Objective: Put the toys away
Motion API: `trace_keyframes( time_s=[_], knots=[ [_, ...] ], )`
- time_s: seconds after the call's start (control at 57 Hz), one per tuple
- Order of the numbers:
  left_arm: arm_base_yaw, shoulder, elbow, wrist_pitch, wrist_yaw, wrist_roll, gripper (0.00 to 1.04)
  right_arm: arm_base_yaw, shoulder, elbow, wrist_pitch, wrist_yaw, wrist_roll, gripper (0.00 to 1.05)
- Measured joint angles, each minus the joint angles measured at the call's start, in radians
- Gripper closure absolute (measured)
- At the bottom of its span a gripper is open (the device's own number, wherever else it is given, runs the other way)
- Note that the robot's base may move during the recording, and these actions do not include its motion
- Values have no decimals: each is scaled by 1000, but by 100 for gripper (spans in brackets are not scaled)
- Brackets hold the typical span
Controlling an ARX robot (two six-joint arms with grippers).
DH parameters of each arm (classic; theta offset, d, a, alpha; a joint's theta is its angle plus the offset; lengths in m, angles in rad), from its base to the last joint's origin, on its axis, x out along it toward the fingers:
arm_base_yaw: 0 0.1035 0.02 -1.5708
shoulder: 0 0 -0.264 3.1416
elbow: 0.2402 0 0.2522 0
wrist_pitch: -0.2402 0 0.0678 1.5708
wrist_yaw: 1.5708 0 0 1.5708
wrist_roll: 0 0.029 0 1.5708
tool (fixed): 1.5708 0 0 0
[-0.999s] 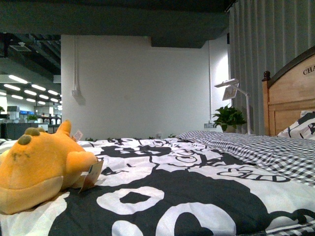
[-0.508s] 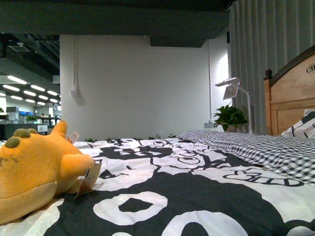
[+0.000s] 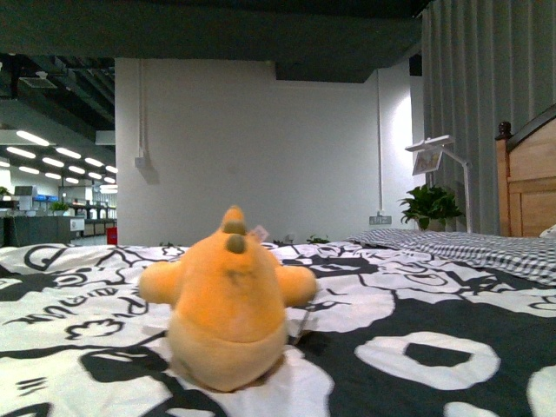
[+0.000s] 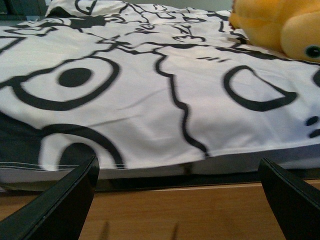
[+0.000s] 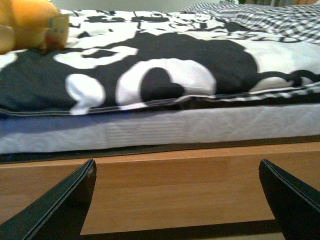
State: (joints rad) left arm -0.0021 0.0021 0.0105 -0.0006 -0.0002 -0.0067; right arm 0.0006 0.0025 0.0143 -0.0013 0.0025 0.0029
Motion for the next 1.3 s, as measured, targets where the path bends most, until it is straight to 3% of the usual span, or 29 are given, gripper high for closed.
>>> trace_keyframes(
  time_s=[0.807,0.824,0.894,0.999,1.297],
  knots=[
    [-1,0,0,-2,-2,2,6,0,1,0,0,-7,0,7],
    [-1,0,0,-2,0,2,6,0,2,0,-1,-1,1,7],
    [-1,0,0,-2,-1,2,6,68,100,38,-92,242,88,7],
    [-1,0,0,-2,-1,2,6,67,235,51,-17,271,142,7],
    [-1,0,0,-2,0,2,6,66,691,219,370,174,217,7]
  ],
)
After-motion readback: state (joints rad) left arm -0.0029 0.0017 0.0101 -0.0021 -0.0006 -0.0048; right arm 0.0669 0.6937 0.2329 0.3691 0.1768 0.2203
